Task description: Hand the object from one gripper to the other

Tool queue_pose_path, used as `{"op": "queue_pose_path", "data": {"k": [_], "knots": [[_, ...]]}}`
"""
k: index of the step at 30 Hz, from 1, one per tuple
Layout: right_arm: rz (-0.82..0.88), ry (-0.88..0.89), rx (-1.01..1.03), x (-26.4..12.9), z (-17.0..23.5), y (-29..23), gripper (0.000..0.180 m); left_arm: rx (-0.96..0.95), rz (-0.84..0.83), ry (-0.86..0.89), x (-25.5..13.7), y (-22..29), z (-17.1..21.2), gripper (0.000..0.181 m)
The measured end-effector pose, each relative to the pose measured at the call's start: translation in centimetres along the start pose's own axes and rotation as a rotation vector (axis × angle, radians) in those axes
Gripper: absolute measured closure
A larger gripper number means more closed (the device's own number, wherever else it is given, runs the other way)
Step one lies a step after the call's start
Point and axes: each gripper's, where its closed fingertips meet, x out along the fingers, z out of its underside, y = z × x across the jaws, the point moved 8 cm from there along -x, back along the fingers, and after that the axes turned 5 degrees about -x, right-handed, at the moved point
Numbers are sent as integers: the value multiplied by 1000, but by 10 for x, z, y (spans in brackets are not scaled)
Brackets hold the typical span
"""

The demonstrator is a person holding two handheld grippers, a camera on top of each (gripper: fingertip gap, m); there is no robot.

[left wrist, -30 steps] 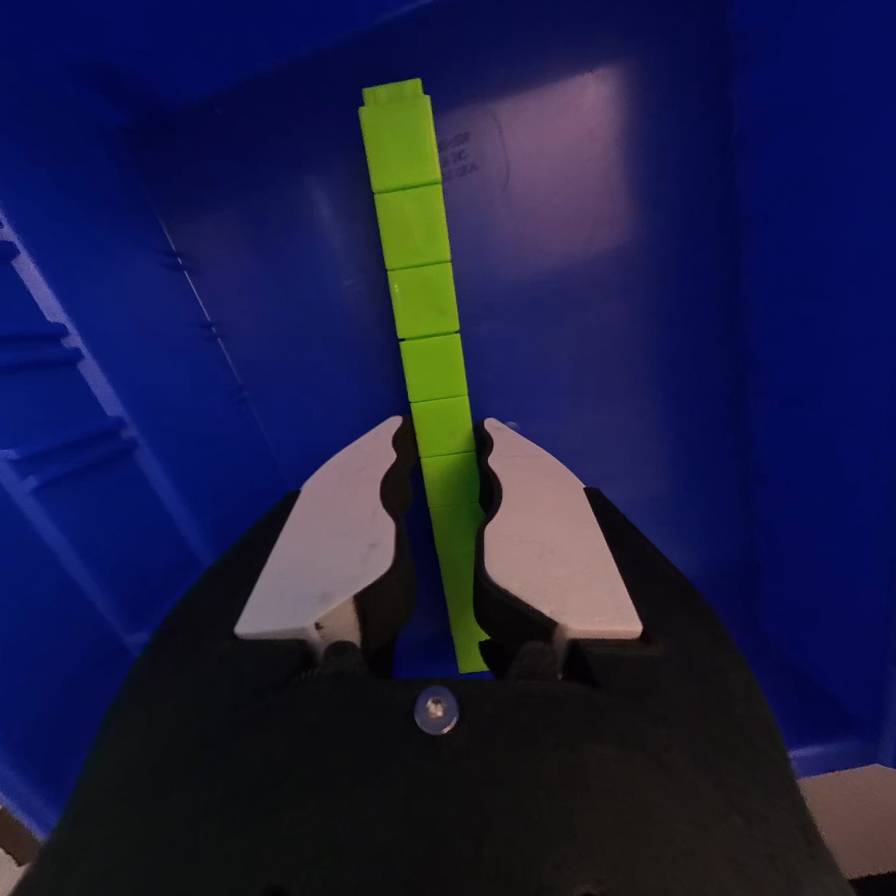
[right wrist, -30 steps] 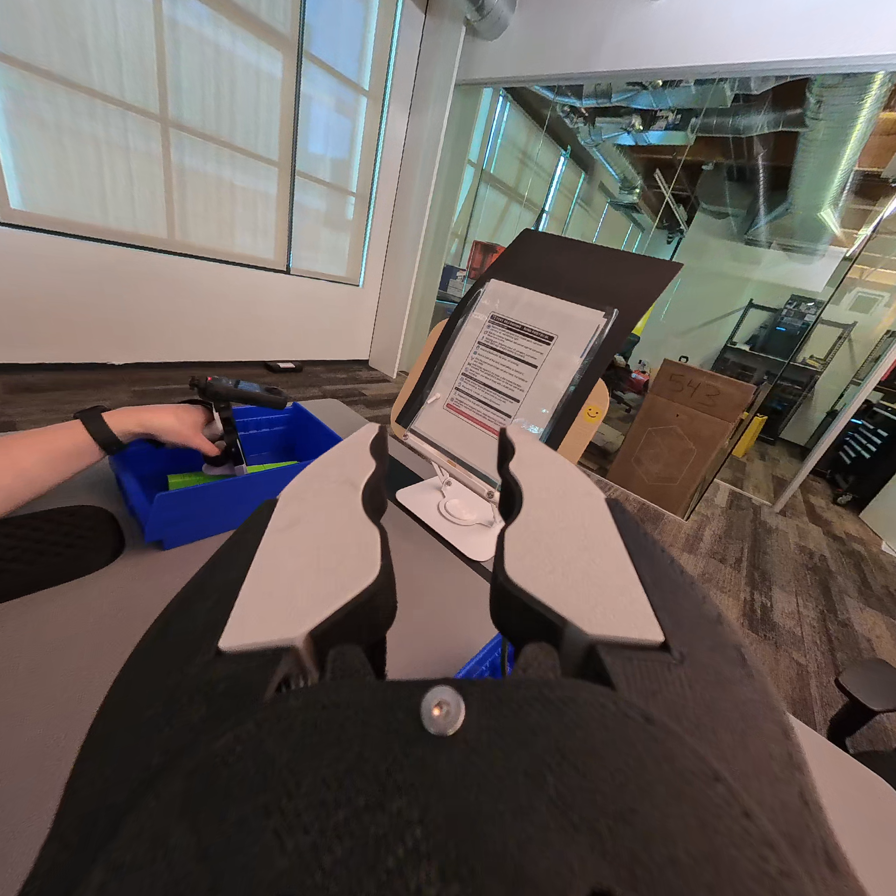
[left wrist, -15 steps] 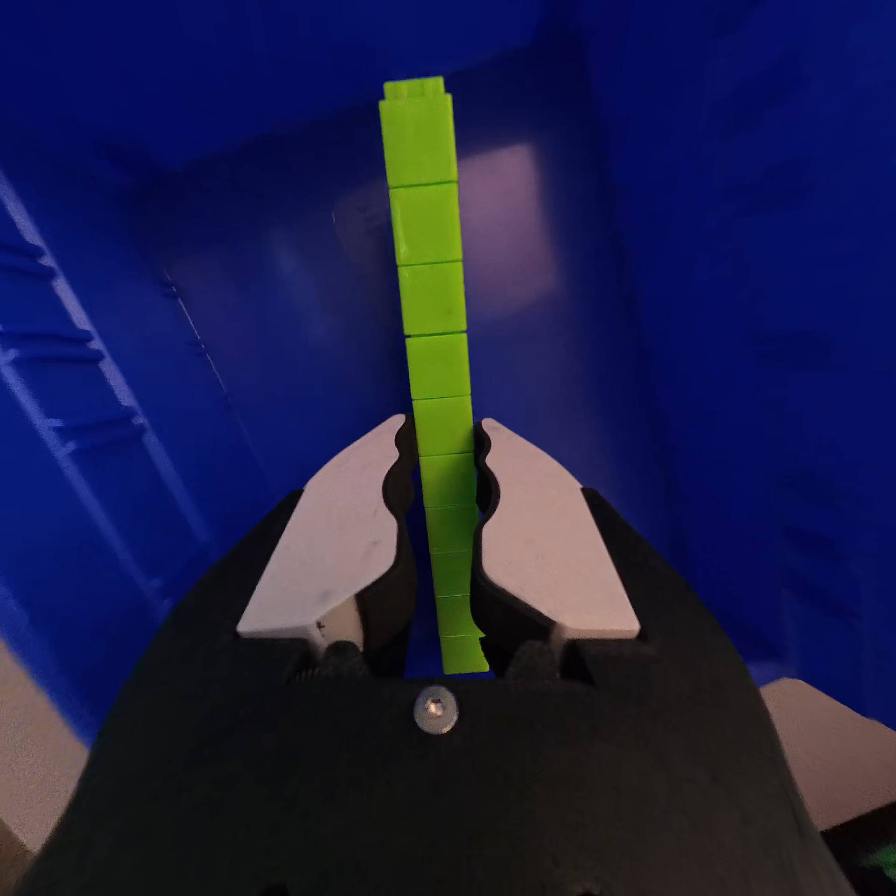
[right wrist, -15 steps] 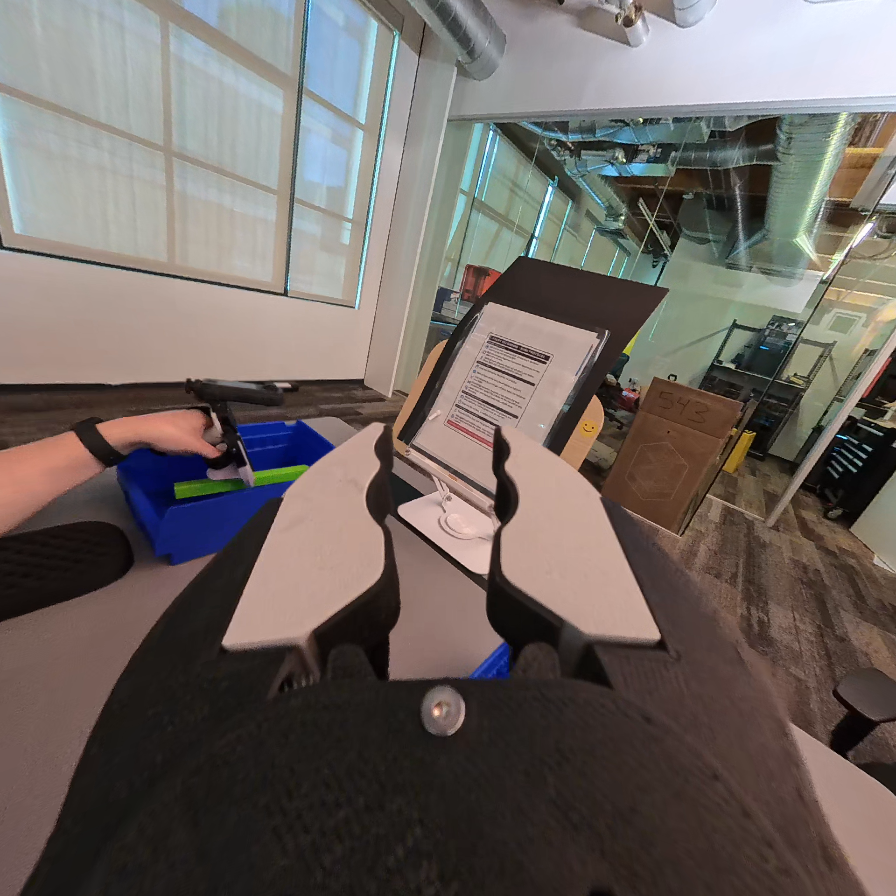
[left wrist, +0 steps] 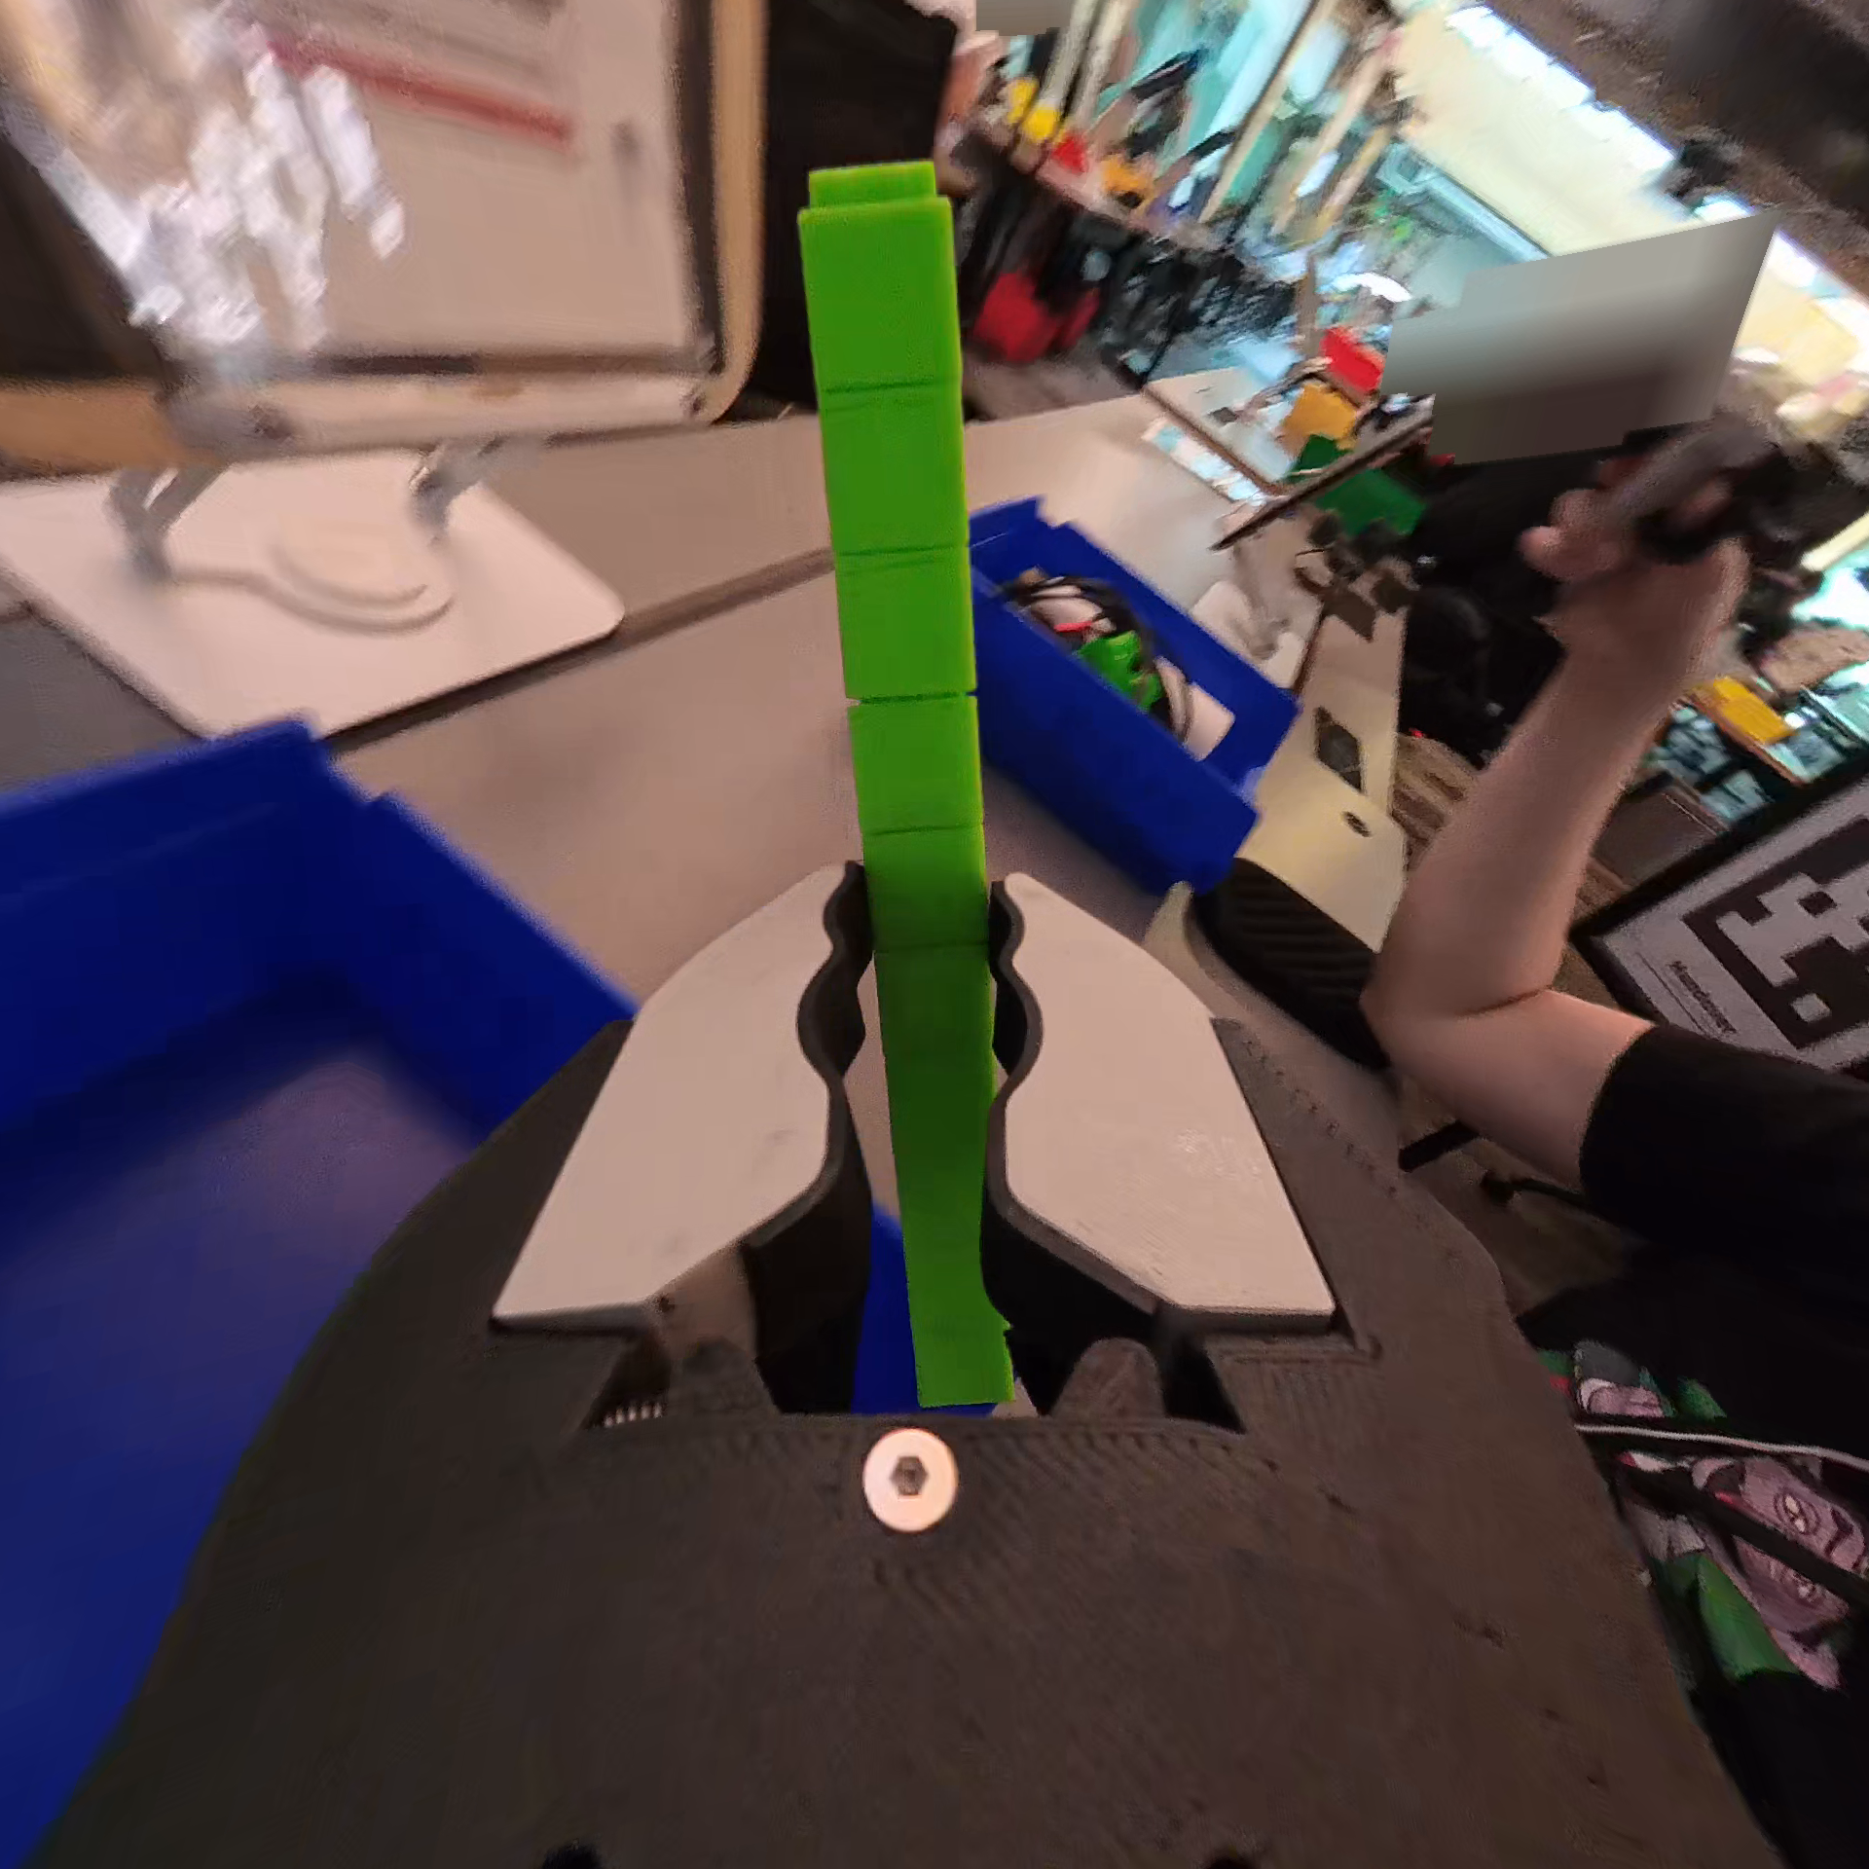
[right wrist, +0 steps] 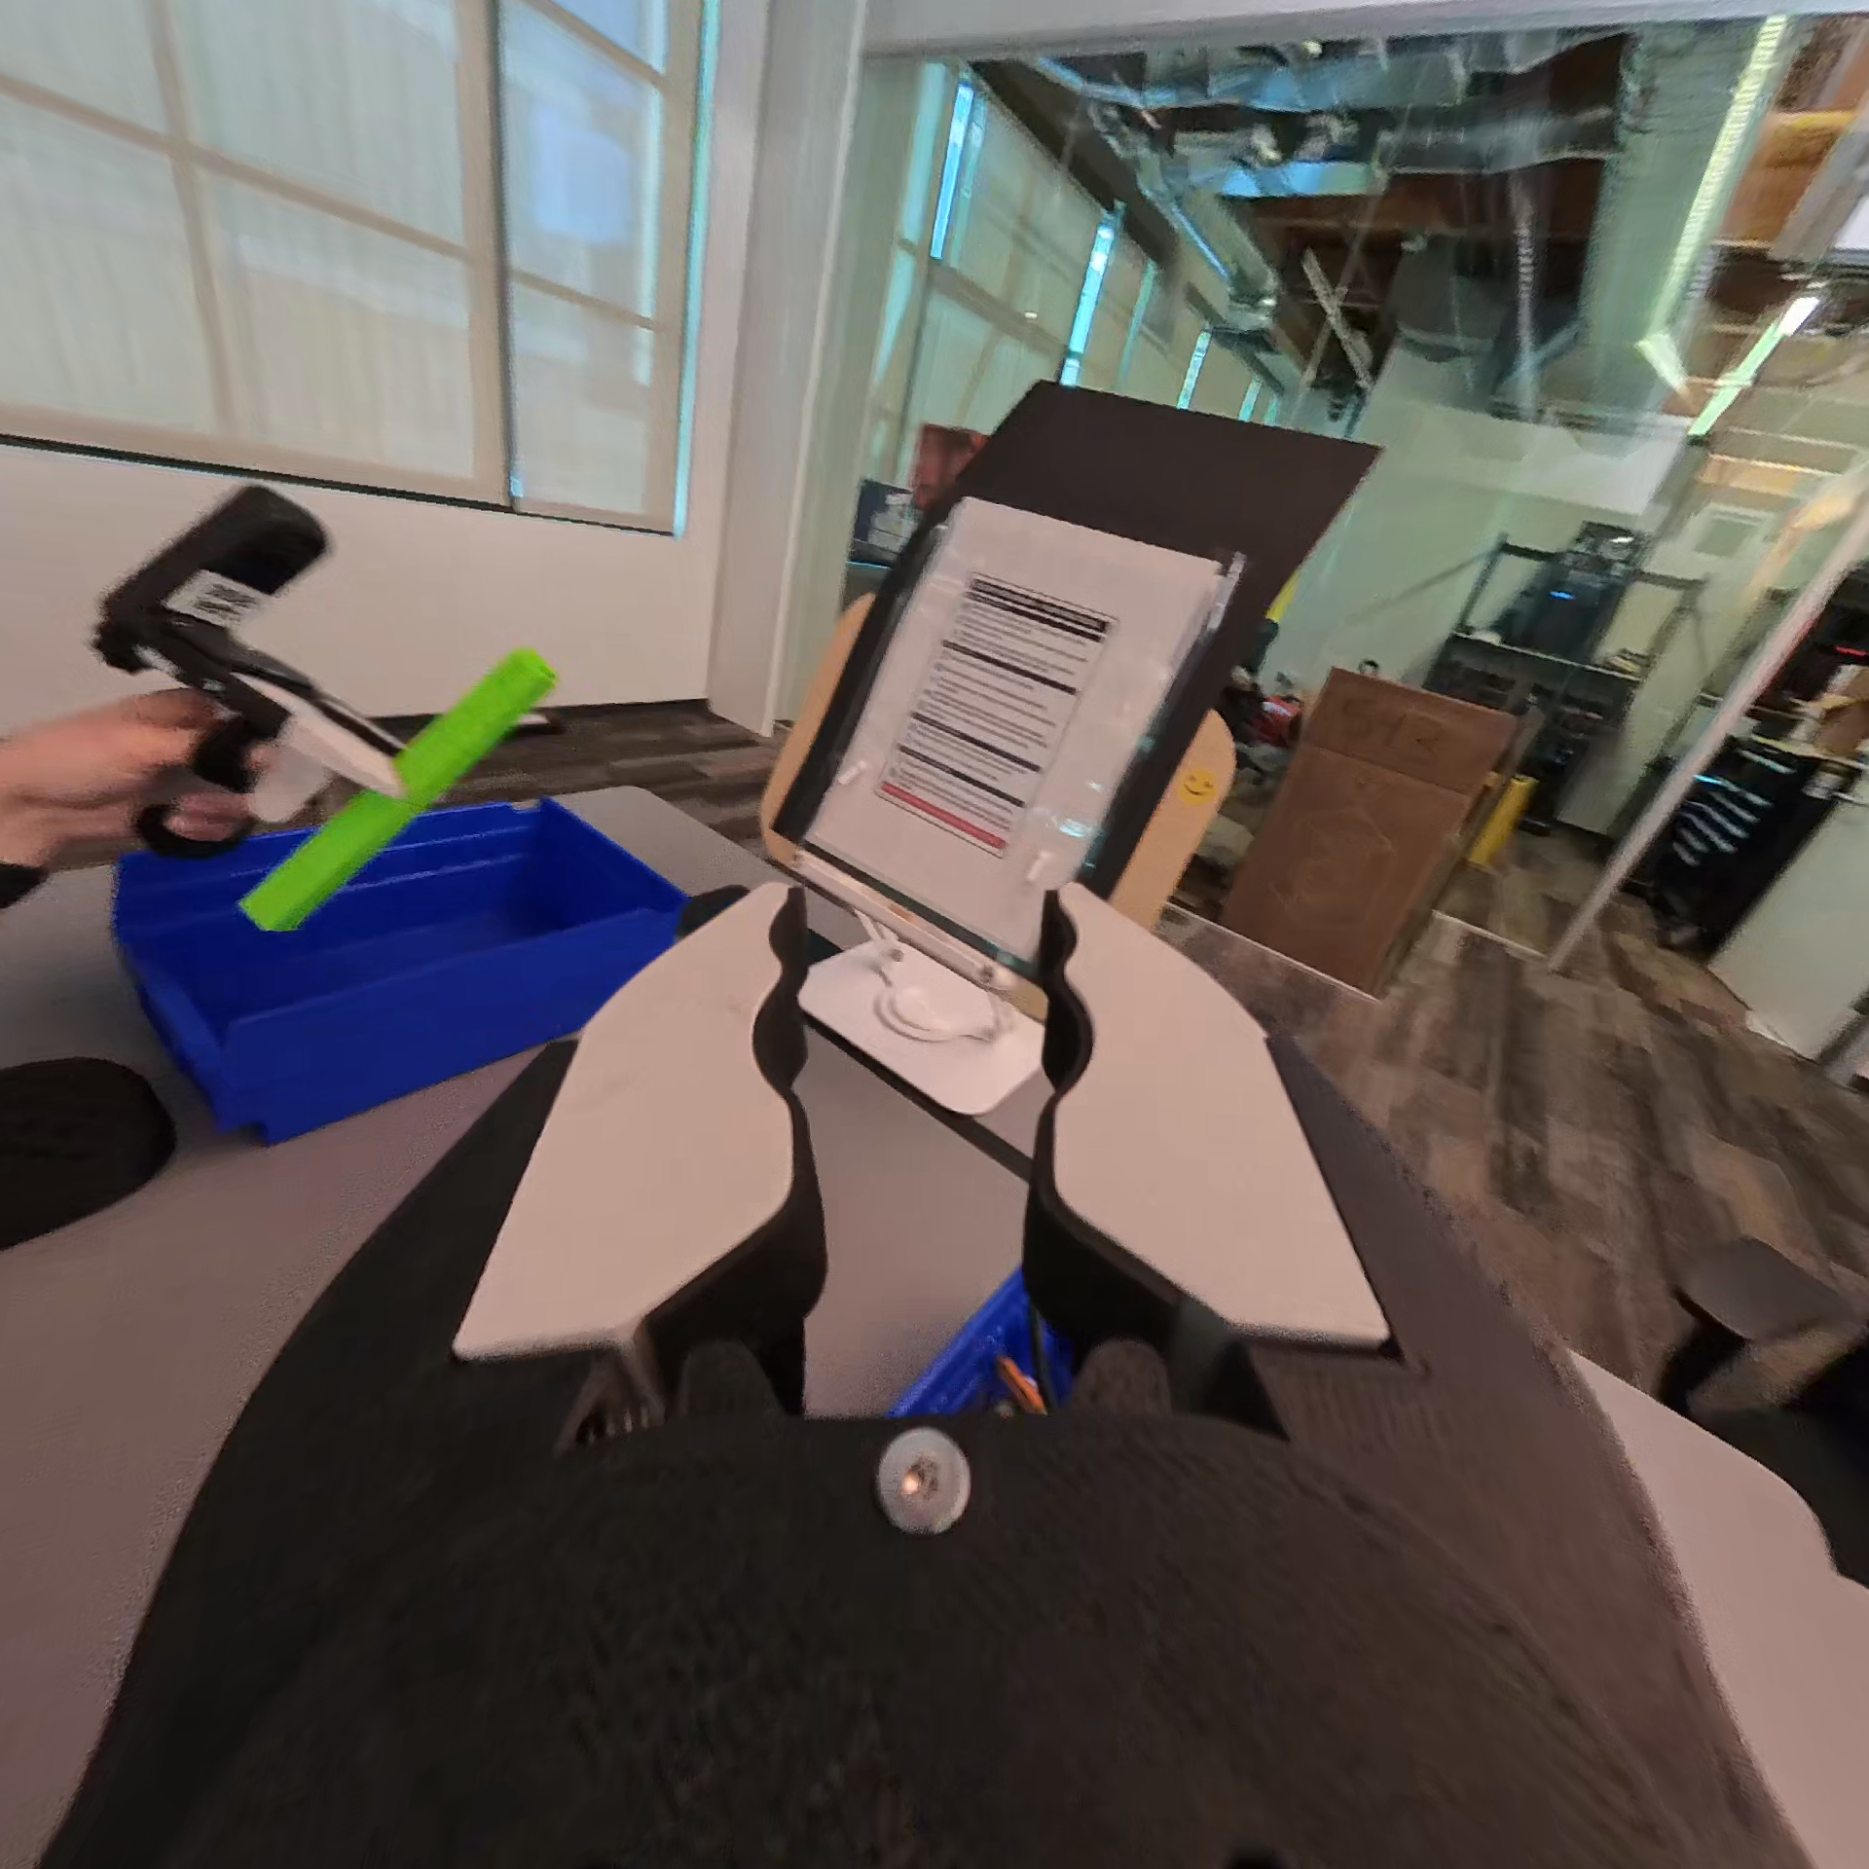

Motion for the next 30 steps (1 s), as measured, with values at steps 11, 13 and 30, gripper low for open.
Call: {"op": "queue_pose_path", "data": {"k": [11,13,30], "knots": [[-93,412,209,-72,-16,31,133,209,359,226,32,116,-38,159],[-97,457,223,-77,-17,34,133,313,332,284,37,138,-56,159],[-170,382,207,-5,-16,2,132,406,329,209,117,162,-23,159]]}}
